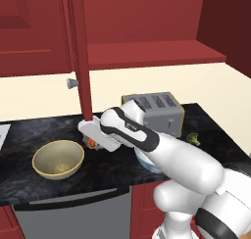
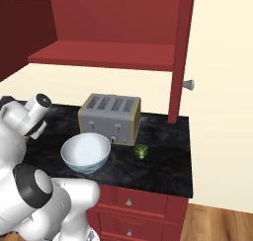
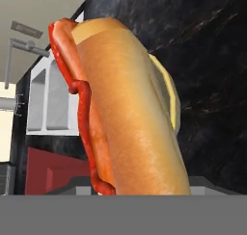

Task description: Pick both bowls and place them on the counter. Then place the hot dog in one bowl and place the broccoli in the other bowl.

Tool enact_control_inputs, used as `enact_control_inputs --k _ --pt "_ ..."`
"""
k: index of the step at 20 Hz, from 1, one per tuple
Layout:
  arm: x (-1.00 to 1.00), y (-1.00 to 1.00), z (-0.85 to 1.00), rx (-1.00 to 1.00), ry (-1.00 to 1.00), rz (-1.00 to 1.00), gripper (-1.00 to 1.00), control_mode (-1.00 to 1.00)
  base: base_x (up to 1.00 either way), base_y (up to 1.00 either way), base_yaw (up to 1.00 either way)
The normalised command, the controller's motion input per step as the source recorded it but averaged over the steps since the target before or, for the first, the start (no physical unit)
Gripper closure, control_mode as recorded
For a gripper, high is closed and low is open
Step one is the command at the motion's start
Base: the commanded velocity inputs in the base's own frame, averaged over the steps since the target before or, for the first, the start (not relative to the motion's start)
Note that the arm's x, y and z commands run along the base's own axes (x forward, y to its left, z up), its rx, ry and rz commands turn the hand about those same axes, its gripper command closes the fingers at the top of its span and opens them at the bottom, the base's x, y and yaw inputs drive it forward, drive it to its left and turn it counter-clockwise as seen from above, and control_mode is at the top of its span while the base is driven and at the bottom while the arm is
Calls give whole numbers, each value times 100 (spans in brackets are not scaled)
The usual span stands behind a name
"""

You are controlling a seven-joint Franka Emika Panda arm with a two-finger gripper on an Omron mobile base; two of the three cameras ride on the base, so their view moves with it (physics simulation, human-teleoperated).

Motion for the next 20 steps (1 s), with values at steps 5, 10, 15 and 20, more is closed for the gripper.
enact_control_inputs --k 5,10,15,20 --pt "-9 31 -7 -4 0 6 100 -100 0 0 0" --pt "0 6 -14 -7 0 0 100 -100 0 0 0" --pt "0 12 -23 -6 0 0 100 -100 0 0 0" --pt "0 12 -19 -4 0 0 100 -100 0 0 0"
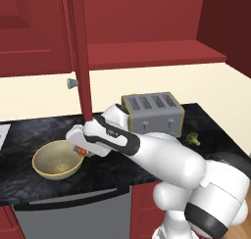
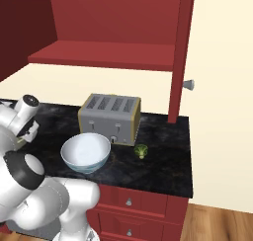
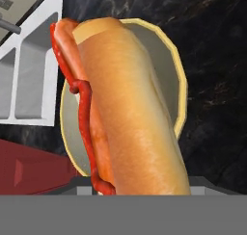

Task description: Pick both bowls and place them on the counter. Then place the hot dog in one bowl and place the broccoli in the other bowl.

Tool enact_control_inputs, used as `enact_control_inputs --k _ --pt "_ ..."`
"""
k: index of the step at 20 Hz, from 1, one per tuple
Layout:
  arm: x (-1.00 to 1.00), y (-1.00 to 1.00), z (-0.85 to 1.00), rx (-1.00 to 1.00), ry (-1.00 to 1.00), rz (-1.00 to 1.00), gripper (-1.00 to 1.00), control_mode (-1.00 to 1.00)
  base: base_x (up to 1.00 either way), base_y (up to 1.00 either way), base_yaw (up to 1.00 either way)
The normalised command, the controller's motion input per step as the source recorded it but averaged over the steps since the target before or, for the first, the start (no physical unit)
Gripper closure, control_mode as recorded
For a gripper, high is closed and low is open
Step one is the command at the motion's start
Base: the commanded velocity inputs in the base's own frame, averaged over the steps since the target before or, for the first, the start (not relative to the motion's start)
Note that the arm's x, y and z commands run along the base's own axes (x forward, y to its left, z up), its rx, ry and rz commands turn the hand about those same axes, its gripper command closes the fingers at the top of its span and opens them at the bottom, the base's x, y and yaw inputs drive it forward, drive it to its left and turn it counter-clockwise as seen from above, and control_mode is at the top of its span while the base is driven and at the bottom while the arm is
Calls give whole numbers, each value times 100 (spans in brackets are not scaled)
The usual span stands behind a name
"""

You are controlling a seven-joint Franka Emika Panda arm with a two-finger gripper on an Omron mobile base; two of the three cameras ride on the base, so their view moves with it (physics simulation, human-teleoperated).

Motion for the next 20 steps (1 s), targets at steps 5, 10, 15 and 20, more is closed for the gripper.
enact_control_inputs --k 5,10,15,20 --pt "0 15 -17 -3 0 0 100 -100 0 0 0" --pt "0 20 -14 -2 0 0 100 -100 0 0 0" --pt "1 18 -8 -2 0 0 100 -100 0 0 0" --pt "3 13 0 0 -1 0 100 -100 0 0 0"
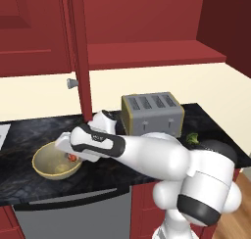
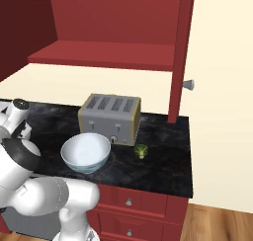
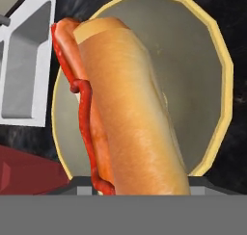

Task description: Pick both bowls and place them on the counter. Then place the hot dog in one bowl and place the broccoli in the other bowl.

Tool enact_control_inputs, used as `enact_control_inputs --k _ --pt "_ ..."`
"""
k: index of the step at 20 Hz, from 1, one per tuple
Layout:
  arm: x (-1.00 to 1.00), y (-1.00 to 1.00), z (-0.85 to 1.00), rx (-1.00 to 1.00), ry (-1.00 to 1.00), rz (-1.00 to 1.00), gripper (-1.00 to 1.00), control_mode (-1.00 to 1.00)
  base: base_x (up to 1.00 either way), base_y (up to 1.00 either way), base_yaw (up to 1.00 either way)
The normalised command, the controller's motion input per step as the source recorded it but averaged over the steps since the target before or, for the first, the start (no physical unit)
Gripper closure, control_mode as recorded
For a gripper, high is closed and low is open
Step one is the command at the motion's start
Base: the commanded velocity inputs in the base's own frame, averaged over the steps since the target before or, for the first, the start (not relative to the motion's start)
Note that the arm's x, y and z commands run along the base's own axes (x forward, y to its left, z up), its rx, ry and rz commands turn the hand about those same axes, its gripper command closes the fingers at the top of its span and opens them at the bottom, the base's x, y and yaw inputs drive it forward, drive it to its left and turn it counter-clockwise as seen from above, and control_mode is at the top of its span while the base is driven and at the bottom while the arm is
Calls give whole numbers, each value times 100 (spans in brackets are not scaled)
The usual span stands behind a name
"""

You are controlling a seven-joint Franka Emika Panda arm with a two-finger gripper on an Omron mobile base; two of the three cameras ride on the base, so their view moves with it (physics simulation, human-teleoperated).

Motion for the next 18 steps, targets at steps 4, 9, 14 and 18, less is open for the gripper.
enact_control_inputs --k 4,9,14,18 --pt "8 15 0 0 -2 0 100 -100 0 0 0" --pt "11 17 -2 0 -2 0 100 -100 0 0 0" --pt "8 7 -4 -1 -2 0 100 -100 0 0 0" --pt "3 0 -13 -2 -1 0 100 -100 0 0 0"
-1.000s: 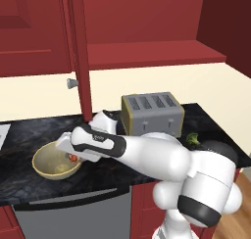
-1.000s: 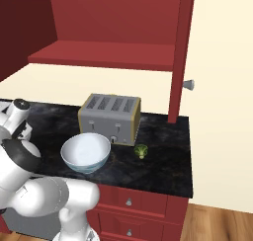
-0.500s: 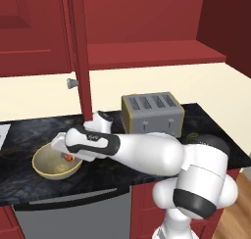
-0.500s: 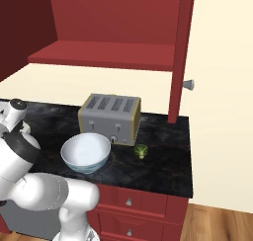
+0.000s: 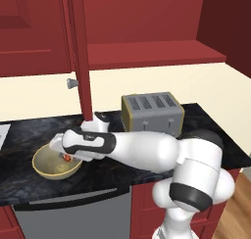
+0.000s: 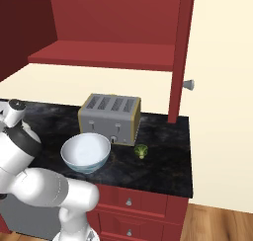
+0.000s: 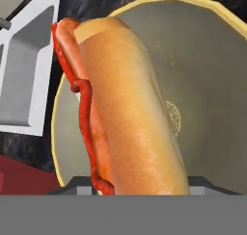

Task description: Pick both bowls and place them on the counter. Then place the hot dog in one bowl and place the broccoli in the other bowl.

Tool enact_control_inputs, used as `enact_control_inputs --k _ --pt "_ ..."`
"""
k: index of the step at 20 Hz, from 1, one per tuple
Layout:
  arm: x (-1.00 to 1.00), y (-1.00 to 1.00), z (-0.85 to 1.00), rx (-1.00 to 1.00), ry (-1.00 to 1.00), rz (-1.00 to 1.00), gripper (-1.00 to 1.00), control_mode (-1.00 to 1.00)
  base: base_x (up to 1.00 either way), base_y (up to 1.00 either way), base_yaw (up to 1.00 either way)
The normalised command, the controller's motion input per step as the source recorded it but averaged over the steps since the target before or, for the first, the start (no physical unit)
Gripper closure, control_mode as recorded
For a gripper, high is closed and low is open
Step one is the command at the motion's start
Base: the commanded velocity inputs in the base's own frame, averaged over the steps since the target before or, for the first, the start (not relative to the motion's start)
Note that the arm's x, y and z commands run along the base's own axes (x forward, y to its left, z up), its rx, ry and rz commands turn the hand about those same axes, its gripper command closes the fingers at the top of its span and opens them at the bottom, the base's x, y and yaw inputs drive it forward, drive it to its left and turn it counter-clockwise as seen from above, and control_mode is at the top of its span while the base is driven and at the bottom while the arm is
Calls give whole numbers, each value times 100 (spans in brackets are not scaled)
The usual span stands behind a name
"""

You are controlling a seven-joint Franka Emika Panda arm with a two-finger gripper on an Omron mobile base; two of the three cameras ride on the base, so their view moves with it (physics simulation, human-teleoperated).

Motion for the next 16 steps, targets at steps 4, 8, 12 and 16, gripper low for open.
enact_control_inputs --k 4,8,12,16 --pt "0 4 -19 -4 -1 0 100 -100 0 0 0" --pt "0 10 -21 -5 0 0 100 -100 0 0 0" --pt "0 9 -19 -4 0 0 100 -100 0 0 0" --pt "0 6 -5 0 0 0 100 -100 0 0 0"
